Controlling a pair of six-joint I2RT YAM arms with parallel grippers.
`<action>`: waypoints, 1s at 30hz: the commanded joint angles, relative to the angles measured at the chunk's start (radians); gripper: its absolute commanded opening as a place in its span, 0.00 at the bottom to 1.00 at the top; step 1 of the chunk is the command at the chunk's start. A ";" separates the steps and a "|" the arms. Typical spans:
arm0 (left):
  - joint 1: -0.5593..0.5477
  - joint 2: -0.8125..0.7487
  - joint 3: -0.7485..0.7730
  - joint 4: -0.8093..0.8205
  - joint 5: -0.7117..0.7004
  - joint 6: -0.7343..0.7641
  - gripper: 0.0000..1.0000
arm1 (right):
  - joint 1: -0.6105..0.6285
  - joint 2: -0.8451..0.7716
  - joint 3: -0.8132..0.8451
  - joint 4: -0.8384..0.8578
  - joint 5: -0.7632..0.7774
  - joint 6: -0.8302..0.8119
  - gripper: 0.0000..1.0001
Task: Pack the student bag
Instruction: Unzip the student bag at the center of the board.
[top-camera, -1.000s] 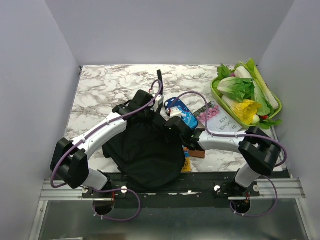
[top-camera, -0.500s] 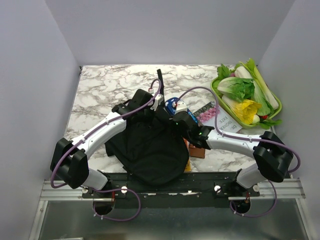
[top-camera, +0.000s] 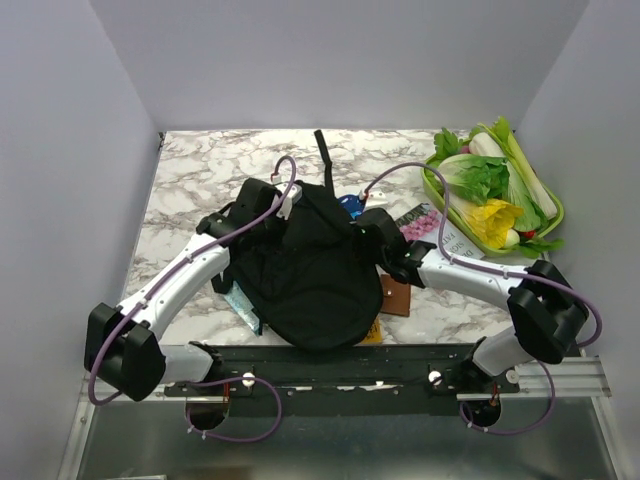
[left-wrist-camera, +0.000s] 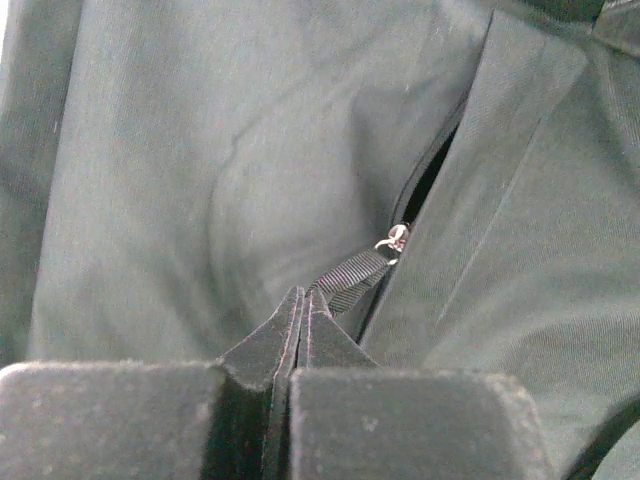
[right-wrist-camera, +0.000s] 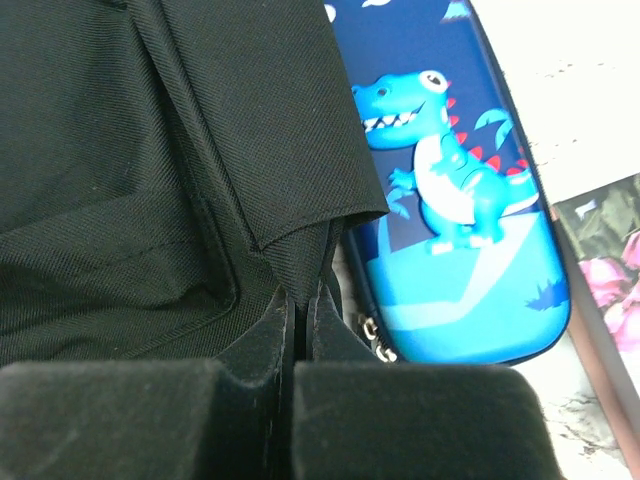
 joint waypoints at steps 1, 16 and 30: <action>0.037 -0.067 -0.022 -0.051 -0.034 0.063 0.00 | -0.055 0.024 0.042 -0.007 0.073 -0.036 0.01; 0.204 -0.153 -0.089 -0.135 0.031 0.204 0.00 | -0.147 0.081 0.102 -0.007 0.092 -0.076 0.01; 0.204 -0.012 0.012 -0.027 0.190 0.141 0.01 | -0.113 0.026 0.210 -0.134 0.049 0.033 0.91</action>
